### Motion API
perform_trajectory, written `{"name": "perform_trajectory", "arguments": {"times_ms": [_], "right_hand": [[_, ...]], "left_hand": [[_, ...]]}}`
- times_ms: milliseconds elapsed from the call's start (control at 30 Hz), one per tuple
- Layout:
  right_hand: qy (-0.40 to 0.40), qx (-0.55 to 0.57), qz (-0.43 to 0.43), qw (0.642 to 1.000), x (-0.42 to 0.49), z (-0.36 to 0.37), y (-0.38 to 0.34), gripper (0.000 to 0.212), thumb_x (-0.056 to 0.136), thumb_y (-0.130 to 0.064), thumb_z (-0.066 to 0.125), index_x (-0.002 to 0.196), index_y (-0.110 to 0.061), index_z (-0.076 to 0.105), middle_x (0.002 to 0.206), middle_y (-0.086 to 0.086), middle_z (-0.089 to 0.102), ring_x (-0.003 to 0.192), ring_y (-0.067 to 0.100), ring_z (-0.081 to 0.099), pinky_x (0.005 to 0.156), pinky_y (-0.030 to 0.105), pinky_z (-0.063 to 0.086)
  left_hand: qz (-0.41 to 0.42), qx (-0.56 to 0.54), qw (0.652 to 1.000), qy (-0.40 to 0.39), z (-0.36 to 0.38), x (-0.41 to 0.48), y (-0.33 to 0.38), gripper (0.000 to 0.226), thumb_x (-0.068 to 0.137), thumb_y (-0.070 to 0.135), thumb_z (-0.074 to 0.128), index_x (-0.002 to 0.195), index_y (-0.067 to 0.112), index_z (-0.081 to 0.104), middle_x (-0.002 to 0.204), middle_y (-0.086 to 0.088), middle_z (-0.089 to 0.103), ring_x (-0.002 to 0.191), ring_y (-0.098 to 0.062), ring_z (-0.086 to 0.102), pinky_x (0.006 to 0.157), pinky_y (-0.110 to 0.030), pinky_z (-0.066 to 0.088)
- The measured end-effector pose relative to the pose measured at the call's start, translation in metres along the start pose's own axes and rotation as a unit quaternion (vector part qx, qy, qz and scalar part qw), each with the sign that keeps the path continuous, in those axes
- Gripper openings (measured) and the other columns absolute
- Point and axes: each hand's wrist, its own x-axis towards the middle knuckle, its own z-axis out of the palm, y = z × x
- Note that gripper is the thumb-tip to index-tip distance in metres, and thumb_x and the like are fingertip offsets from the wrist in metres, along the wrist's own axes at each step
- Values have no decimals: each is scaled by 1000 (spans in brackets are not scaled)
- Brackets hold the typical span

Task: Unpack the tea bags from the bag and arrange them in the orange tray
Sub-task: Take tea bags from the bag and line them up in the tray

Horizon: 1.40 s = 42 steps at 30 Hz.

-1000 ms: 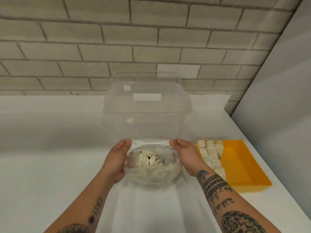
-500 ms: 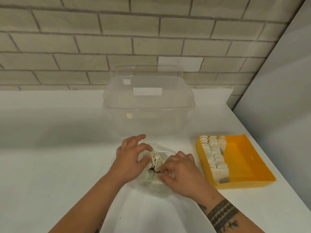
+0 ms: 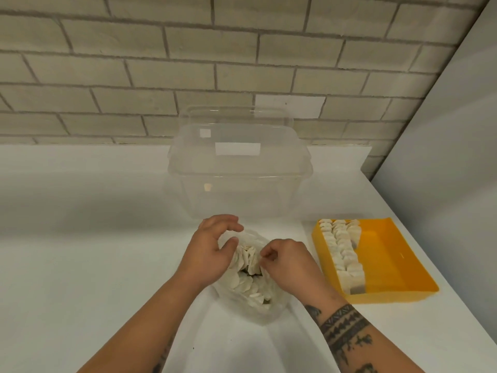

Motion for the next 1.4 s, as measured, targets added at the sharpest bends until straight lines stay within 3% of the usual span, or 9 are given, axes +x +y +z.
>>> {"name": "perform_trajectory", "arguments": {"times_ms": [133,400,567,767,867,1100,1200,1300,1400], "right_hand": [[-22,-66,39,997,6,23,-12,18,79,-42,74,87,-26,70,82,-6,69,75,15,65,63,27,49],[-91,5,19,996,6,10,2,25,88,-42,71,80,-18,71,68,-7,62,60,10,55,58,26,44],[-89,103,-11,991,7,-32,-12,33,87,-37,75,68,-14,60,57,-12,48,53,6,42,55,27,36],[-150,209,-32,966,22,-58,-44,9,88,-14,77,93,-9,71,70,-5,66,60,7,61,55,18,48],[-188,186,-47,963,30,-60,-51,13,88,-9,75,100,-12,71,75,-5,70,63,2,65,60,18,52],[-38,155,-62,985,35,-43,-31,25,90,-16,73,112,-26,68,97,-10,73,72,-12,59,76,16,44],[-110,13,-85,990,24,-23,-19,28,81,-22,79,106,-32,71,99,-16,70,78,-10,59,76,15,44],[-165,-140,-115,970,16,9,-12,49,73,-30,81,119,-39,63,112,-13,65,99,9,59,85,31,52],[-82,-138,-143,977,12,30,-6,19,86,-30,67,105,-33,67,103,-7,65,97,18,58,82,36,53]], "left_hand": [[-134,-131,982,-17,17,-4,14,37,94,-5,53,94,26,74,97,13,75,97,1,69,89,-22,53],[-196,-138,971,13,15,-1,6,42,91,-9,45,97,23,72,104,9,73,104,-4,66,85,-17,49],[-144,-264,953,-39,9,8,20,21,105,17,51,114,21,70,114,4,75,110,-14,69,100,-36,52],[-237,-420,839,-251,5,15,36,54,91,47,57,138,20,54,126,-17,69,107,-42,70,84,-41,61],[-262,-444,809,-282,-3,13,34,52,90,46,57,131,14,59,116,-20,72,91,-37,75,66,-31,61],[-282,-534,789,-114,-9,9,10,37,100,16,53,135,7,57,98,-15,71,79,-31,71,69,-36,61],[-299,-548,780,-40,-11,6,-2,35,101,3,47,133,10,61,112,-17,73,101,-38,71,93,-49,57],[-317,-535,783,-8,-10,4,-5,41,96,-2,48,130,15,64,114,-16,73,106,-38,70,97,-53,55],[-323,-520,791,9,-7,3,-4,41,96,-2,48,129,14,65,110,-14,74,101,-36,71,96,-53,56]]}}
